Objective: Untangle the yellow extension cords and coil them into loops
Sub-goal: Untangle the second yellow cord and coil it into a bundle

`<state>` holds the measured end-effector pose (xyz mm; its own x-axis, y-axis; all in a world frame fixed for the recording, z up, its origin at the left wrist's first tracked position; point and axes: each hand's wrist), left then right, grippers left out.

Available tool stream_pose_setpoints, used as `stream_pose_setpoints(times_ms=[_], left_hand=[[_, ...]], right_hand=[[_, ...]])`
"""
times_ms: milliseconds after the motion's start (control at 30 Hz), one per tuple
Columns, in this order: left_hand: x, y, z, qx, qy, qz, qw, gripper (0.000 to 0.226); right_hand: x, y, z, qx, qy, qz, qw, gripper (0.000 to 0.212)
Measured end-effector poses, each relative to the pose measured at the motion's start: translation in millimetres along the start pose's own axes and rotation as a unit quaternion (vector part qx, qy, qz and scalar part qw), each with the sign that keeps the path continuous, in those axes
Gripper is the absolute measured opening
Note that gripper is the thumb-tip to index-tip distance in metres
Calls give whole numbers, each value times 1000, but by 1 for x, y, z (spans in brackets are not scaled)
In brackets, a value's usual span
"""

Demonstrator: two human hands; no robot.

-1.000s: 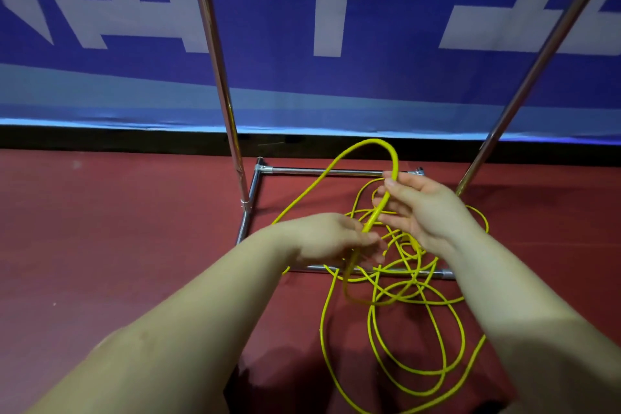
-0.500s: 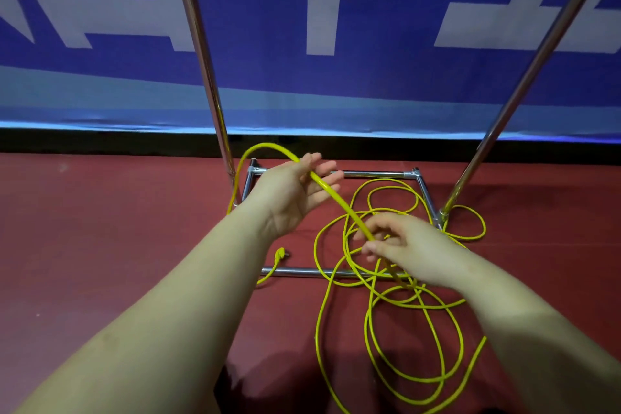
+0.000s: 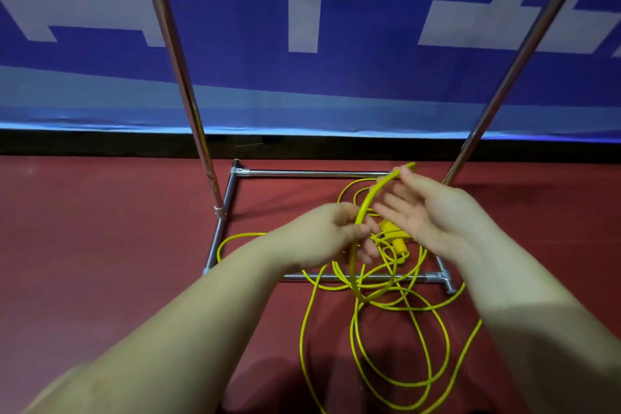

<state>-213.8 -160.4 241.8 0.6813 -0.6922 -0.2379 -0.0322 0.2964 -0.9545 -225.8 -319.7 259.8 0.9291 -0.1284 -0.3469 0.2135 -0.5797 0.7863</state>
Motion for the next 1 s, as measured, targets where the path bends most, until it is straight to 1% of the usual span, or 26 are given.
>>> stream_pose_setpoints(times_ms=[33, 67, 100, 167, 200, 233, 267, 300, 333, 367, 400, 467, 500, 533, 567, 633, 700, 733, 800, 867, 900, 933, 967, 1000], left_hand=[[0, -2, 3, -28, -23, -1, 999, 14], [0, -4, 6, -59, -51, -2, 997, 13], [0, -6, 11, -101, -81, -2, 992, 13], [1, -10, 22, -203, -139, -7, 969, 14], [1, -10, 27, -247, -164, -10, 955, 15], [1, -11, 31, -282, -181, -11, 942, 16], [2, -11, 34, -312, -193, -12, 930, 16], [2, -10, 36, -335, -201, -11, 920, 15], [3, -9, 37, -350, -204, -9, 914, 15], [3, -8, 36, -354, -203, -3, 913, 15], [4, -6, 35, -339, -197, 5, 920, 15], [5, -3, 28, -256, -162, 30, 952, 20], [3, -3, 23, -203, -131, 46, 969, 23], [2, -2, 17, -148, -96, 58, 983, 25], [0, 0, 11, -90, -60, 61, 992, 23], [-1, 6, 0, 6, 6, 54, 999, 16], [-2, 8, -7, 36, 35, 47, 998, 8], [-2, 8, -7, 27, 33, 41, 998, 12], [-1, 6, -5, -3, 7, 34, 999, 20], [0, 3, 1, -29, -41, 20, 999, 22], [1, 1, 5, -50, -70, 12, 996, 22], [1, 0, 9, -73, -101, 3, 992, 21], [1, -1, 13, -102, -132, -3, 986, 20], [1, -3, 18, -136, -159, -8, 978, 19]], right_hand=[[0, -3, 1, -68, 11, -6, 998, 16], [-2, -7, 2, -163, 32, -6, 986, 18], [-5, -12, 4, -262, 63, 1, 963, 18], [-14, -21, 4, -430, 134, 4, 893, 23], [-17, -25, 5, -485, 168, 2, 858, 22], [-19, -28, 5, -523, 191, 4, 831, 16], [-20, -29, 5, -547, 202, 20, 812, 11], [-20, -29, 5, -556, 200, 42, 806, 14], [-20, -28, 5, -551, 191, 55, 810, 18], [-20, -26, 4, -527, 180, 60, 828, 19], [-19, -24, 2, -489, 162, 61, 855, 18], [-17, -18, -1, -364, 106, 46, 924, 15], [-14, -15, -1, -281, 74, 30, 956, 13], [-11, -12, -1, -190, 43, 9, 981, 12], [-7, -9, -1, -103, 15, -7, 995, 10], [-3, -4, 0, 19, -30, -21, 999, 8], [0, -2, -2, 73, -54, -21, 996, 7], [1, -1, -3, 83, -57, -19, 995, 8], [1, -1, -3, 56, -40, -17, 997, 10], [1, -3, -2, -49, -9, -19, 999, 10], [-1, -5, -1, -116, 7, -21, 993, 10], [-4, -7, 0, -191, 27, -20, 981, 12], [-6, -9, 1, -273, 53, -16, 960, 15], [-10, -12, 2, -354, 87, -12, 931, 19]])
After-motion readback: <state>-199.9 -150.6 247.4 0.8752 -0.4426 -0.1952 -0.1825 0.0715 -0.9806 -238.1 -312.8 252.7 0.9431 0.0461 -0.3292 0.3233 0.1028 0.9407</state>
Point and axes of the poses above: each hand's wrist, its own x-axis towards the middle knuckle, its own z-axis out of the back of the hand, y = z × x, and after that the axes turned 5 degrees about x, right-handed
